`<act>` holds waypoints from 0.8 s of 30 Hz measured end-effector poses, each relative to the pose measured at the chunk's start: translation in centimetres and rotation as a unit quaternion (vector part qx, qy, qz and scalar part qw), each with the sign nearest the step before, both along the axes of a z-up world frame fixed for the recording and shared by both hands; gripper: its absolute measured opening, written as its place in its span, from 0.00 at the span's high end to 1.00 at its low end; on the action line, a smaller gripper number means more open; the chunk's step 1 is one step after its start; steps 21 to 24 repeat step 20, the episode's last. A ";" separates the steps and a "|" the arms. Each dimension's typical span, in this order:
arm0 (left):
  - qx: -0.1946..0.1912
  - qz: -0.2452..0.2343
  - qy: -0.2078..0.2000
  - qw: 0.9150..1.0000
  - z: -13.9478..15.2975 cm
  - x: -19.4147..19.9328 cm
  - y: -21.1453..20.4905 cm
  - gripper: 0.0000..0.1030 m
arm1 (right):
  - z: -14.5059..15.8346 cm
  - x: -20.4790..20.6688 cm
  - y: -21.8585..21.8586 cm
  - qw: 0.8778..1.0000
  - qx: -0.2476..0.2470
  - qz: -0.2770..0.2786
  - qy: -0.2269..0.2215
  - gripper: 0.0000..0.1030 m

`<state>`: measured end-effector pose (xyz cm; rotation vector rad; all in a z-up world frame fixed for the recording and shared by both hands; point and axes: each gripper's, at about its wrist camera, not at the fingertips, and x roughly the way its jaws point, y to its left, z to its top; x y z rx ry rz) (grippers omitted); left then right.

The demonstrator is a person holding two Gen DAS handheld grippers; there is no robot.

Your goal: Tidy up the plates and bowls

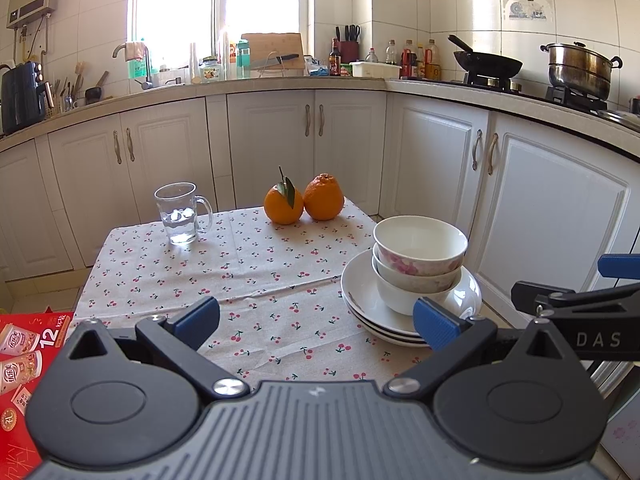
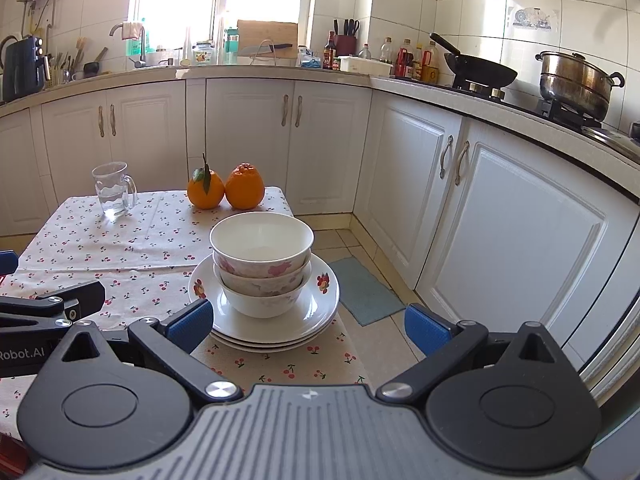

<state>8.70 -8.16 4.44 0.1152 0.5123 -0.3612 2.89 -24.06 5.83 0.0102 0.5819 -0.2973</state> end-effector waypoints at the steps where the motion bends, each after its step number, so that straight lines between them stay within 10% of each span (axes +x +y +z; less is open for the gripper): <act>1: 0.000 0.000 0.000 1.000 0.0 0.0 0.0 0.01 | 0.0 0.0 0.0 1.000 0.000 0.000 0.000 0.00; 24: 0.002 -0.003 0.001 1.000 0.0 0.1 -0.1 0.01 | 0.0 0.0 0.0 1.000 -0.002 -0.002 0.000 0.00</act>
